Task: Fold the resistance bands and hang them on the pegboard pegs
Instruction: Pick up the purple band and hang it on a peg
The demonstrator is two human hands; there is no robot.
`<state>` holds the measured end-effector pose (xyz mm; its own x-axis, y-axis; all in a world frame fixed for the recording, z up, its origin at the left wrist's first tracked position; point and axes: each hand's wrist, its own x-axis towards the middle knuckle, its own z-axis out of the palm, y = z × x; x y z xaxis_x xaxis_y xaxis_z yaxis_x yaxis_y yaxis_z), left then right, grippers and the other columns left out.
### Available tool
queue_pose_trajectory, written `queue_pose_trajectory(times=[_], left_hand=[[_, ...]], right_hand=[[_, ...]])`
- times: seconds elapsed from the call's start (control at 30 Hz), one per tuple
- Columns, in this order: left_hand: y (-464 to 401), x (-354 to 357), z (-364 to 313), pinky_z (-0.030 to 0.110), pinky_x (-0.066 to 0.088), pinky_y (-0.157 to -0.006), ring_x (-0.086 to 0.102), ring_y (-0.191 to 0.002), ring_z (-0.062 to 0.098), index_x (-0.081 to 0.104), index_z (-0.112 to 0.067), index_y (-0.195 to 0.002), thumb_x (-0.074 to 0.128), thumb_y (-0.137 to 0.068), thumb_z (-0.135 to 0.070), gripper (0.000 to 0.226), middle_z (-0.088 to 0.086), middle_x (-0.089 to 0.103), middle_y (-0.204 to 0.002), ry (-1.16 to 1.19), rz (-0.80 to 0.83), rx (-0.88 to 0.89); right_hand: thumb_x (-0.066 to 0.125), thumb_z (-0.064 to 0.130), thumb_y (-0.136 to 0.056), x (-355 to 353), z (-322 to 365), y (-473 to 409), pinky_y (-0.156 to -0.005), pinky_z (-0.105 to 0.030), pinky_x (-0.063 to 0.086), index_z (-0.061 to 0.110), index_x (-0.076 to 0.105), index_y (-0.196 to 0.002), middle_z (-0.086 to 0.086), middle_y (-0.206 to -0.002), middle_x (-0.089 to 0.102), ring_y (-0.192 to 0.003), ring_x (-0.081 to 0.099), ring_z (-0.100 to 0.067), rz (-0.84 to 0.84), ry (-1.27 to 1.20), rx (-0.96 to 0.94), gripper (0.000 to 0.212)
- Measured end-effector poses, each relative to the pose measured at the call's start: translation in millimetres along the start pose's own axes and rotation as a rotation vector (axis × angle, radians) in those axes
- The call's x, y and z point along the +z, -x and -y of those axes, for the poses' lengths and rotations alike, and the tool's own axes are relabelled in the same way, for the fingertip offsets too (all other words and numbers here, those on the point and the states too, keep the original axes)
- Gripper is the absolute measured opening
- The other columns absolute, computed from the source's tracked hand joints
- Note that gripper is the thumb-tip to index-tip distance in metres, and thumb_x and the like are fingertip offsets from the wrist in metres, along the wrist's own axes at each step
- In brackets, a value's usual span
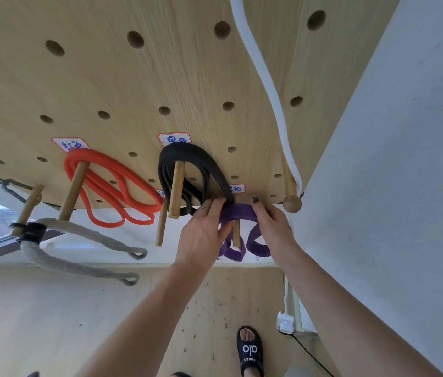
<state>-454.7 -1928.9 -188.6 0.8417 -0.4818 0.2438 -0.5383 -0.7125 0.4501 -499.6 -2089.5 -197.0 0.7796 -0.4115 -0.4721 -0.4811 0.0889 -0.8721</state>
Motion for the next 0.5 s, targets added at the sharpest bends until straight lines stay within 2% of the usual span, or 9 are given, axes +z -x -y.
queue_pose_trajectory(times=[0.07, 0.17, 0.27, 0.33, 0.43, 0.5], left_hand=[[1, 0, 1, 0.029, 0.051, -0.061, 0.066, -0.080, 0.023, 0.063, -0.015, -0.112, 0.075, -0.091, -0.022, 0.025, 0.001, 0.070, -0.101, -0.063, -0.015, 0.055], [0, -1, 9, 0.030, 0.053, -0.061, 0.068, -0.077, 0.025, 0.067, -0.012, -0.100, 0.080, -0.085, -0.014, 0.020, 0.003, 0.071, -0.095, -0.172, -0.040, 0.183], [-2, -2, 15, 0.035, 0.059, -0.061, 0.069, -0.081, 0.025, 0.068, -0.011, -0.100, 0.077, -0.088, -0.016, 0.015, 0.005, 0.070, -0.099, -0.197, -0.047, 0.228], [-3, -1, 17, 0.034, 0.059, -0.060, 0.069, -0.079, 0.025, 0.069, -0.012, -0.102, 0.077, -0.089, -0.016, 0.016, 0.005, 0.070, -0.098, -0.181, -0.042, 0.234], [-5, 0, 18, 0.030, 0.056, -0.056, 0.069, -0.073, 0.023, 0.068, -0.012, -0.103, 0.078, -0.088, -0.016, 0.018, 0.003, 0.070, -0.094, -0.141, -0.021, 0.214], [-6, 0, 18, 0.032, 0.058, -0.056, 0.069, -0.072, 0.023, 0.066, -0.012, -0.105, 0.076, -0.091, -0.017, 0.017, 0.003, 0.069, -0.096, -0.115, 0.013, 0.202]], right_hand=[[0.047, 0.055, -0.102, -1, -1, -1, -0.070, -0.026, 0.038, 0.016, 0.066, -0.104, -0.018, -0.094, 0.068, -0.086, 0.059, -0.017, -0.006, -0.001, 0.003, 0.043], [0.048, 0.054, -0.102, -1, -3, -1, -0.070, -0.023, 0.037, 0.019, 0.066, -0.107, -0.008, -0.092, 0.068, -0.088, 0.060, -0.014, 0.007, 0.008, -0.001, 0.040], [0.048, 0.051, -0.104, 0, -4, -2, -0.069, -0.019, 0.036, 0.017, 0.064, -0.116, 0.002, -0.092, 0.064, -0.087, 0.057, -0.007, 0.003, 0.016, -0.026, 0.040], [0.046, 0.051, -0.105, 0, -5, -4, -0.068, -0.018, 0.037, 0.015, 0.062, -0.120, 0.000, -0.095, 0.065, -0.086, 0.058, -0.007, -0.001, 0.026, -0.034, 0.042], [0.045, 0.053, -0.104, 0, -5, -6, -0.067, -0.020, 0.039, 0.014, 0.062, -0.118, -0.002, -0.092, 0.064, -0.082, 0.058, -0.009, 0.001, 0.052, -0.024, 0.045], [0.044, 0.051, -0.105, 1, -5, -6, -0.067, -0.019, 0.039, 0.012, 0.063, -0.114, 0.000, -0.088, 0.061, -0.080, 0.056, -0.009, 0.013, 0.069, -0.026, 0.044]])
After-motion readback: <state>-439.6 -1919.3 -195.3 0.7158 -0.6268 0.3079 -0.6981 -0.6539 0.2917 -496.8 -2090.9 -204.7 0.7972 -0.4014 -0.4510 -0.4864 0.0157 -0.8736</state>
